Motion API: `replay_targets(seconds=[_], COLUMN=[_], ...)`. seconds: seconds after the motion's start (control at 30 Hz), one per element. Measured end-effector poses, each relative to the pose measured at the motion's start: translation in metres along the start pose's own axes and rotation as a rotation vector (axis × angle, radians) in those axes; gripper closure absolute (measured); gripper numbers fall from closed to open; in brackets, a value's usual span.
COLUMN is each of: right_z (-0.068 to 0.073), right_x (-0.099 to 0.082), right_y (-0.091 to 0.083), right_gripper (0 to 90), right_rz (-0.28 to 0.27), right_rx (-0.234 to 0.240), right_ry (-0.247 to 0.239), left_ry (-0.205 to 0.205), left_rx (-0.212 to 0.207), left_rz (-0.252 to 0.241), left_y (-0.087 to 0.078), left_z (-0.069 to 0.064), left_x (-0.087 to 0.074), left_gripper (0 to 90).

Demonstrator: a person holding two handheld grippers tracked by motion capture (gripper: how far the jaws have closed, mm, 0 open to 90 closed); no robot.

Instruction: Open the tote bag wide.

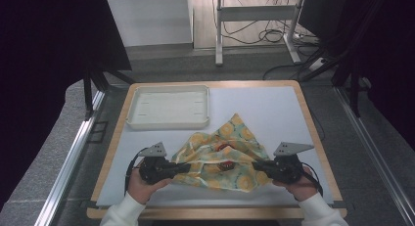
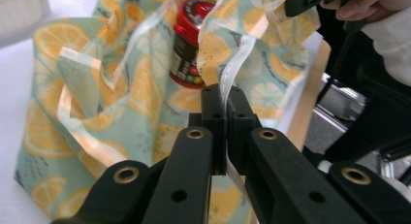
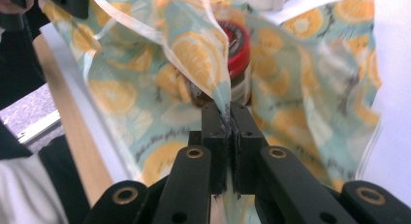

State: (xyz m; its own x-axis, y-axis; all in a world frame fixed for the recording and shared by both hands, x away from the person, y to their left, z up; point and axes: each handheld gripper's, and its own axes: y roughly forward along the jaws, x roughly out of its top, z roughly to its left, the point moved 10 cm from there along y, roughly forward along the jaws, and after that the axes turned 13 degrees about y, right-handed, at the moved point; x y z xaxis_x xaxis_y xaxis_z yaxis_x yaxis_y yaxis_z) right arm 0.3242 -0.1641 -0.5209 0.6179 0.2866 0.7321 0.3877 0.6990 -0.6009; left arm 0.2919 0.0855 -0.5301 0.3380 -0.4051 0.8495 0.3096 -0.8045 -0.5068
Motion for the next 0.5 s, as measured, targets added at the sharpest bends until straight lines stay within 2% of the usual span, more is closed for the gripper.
replay_targets(seconds=[0.07, 0.13, 0.27, 0.47, 0.5], right_z=[-0.001, -0.002, -0.005, -0.011, -0.011], right_x=[-0.010, -0.022, -0.038, -0.049, -0.052], right_y=[-0.001, 0.002, 0.009, 0.015, 0.016], right_gripper=[85.9, 85.8, 85.8, 85.8, 85.8], right_rz=[0.017, 0.055, 0.115, 0.158, 0.167], right_rx=[0.005, 0.015, 0.011, 0.012, 0.010], right_ry=[0.006, 0.016, 0.017, 0.039, 0.041], left_ry=[0.001, 0.000, -0.006, -0.032, -0.033], left_rx=[-0.015, -0.030, -0.033, -0.048, -0.051], left_rz=[0.014, 0.039, 0.085, 0.134, 0.154], left_y=[-0.001, 0.000, 0.007, 0.017, 0.020], left_z=[-0.004, -0.006, -0.005, -0.003, -0.003], left_x=[-0.006, -0.014, -0.027, -0.039, -0.043], left_gripper=[89.6, 89.5, 89.6, 89.6, 89.6])
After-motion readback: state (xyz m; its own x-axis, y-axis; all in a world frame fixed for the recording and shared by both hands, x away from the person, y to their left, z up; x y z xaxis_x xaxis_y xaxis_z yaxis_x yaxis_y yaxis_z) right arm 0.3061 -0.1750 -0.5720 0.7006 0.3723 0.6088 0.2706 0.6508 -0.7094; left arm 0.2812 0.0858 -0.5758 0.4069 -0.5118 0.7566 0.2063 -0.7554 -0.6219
